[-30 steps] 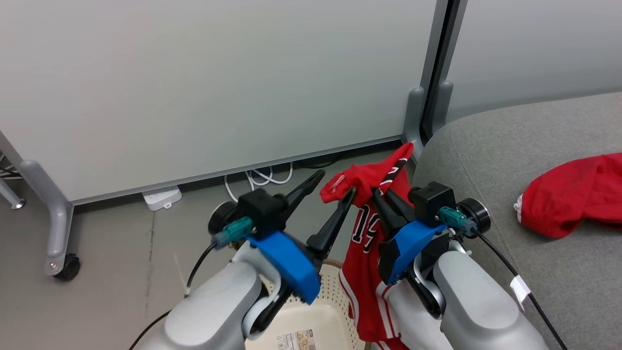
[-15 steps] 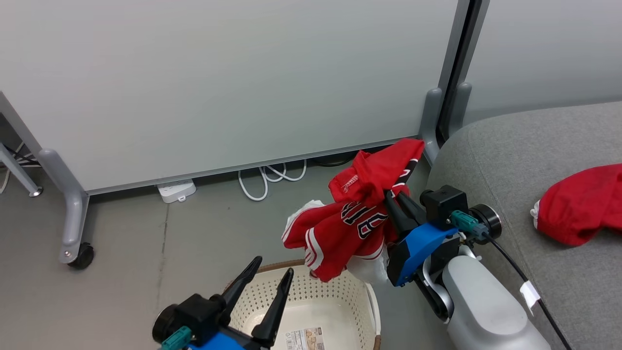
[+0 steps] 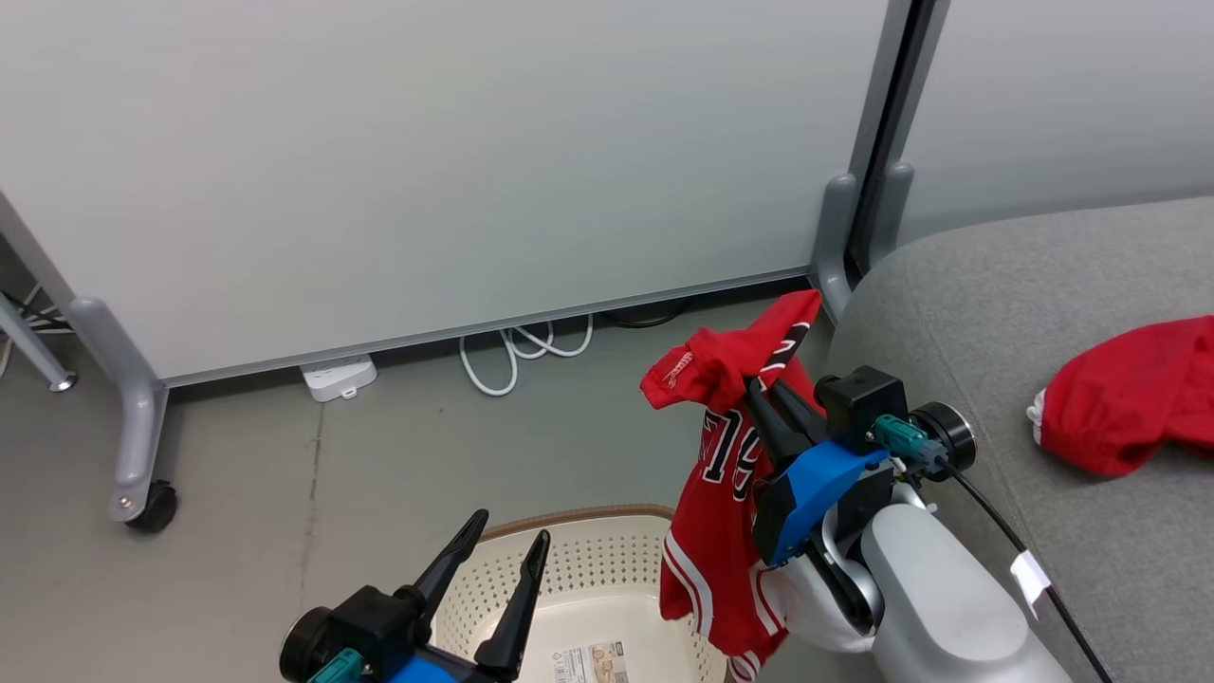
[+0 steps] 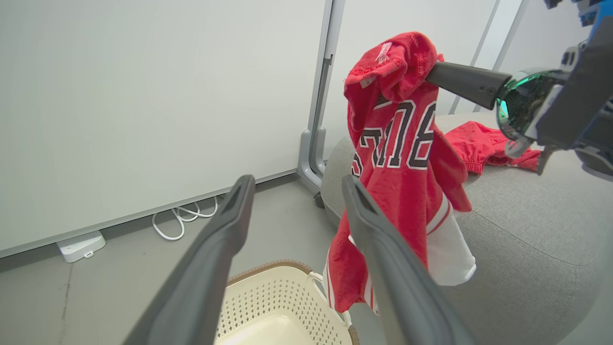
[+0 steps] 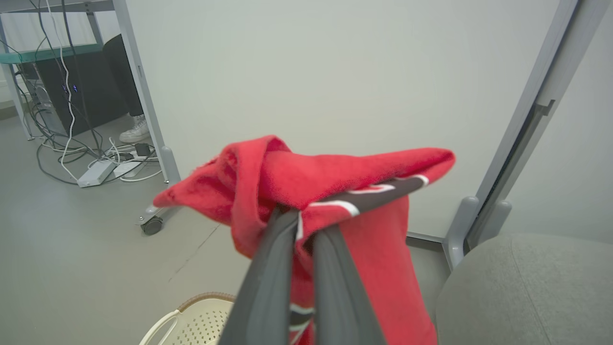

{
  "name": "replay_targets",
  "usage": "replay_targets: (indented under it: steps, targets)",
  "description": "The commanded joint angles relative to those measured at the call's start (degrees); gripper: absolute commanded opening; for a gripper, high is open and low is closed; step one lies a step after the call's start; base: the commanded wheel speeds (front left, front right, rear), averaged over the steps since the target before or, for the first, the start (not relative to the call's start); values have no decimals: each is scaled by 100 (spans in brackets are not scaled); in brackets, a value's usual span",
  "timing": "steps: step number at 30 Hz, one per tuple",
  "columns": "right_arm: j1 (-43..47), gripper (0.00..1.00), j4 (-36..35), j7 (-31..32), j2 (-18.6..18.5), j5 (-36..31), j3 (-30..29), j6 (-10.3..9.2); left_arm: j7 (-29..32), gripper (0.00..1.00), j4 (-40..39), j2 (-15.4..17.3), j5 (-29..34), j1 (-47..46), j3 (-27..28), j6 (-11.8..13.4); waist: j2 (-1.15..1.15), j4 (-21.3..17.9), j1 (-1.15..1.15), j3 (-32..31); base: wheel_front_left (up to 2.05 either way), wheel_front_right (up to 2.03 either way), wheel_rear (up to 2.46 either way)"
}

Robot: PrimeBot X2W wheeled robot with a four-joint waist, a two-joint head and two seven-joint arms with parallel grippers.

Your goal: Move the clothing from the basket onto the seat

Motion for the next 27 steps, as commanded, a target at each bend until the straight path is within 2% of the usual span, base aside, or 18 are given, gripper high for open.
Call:
replay_targets:
  steps: [1, 9, 20, 27]
  targets:
    - [69, 0, -30, 7, 2, 16, 5, -2, -16, 100, 18, -17, 57, 33, 43, -11, 0, -63, 0, 11, 0, 0, 0]
    - [-6, 0, -66, 6, 1, -25, -83, -2, -17, 100, -23, -127, 207, 52, 76, -41, 0, -632, 0, 102, 0, 0, 0]
    - [-1, 0, -82, -59, 3, -25, -219, -2, -17, 100, -96, -100, 261, -35, 0, -45, 0, -1940, 0, 263, 0, 0, 0]
    - [66, 0, -95, -94, 5, -54, -347, -2, -17, 100, -53, 10, 256, -183, -93, -46, 0, -2572, 0, 383, 0, 0, 0]
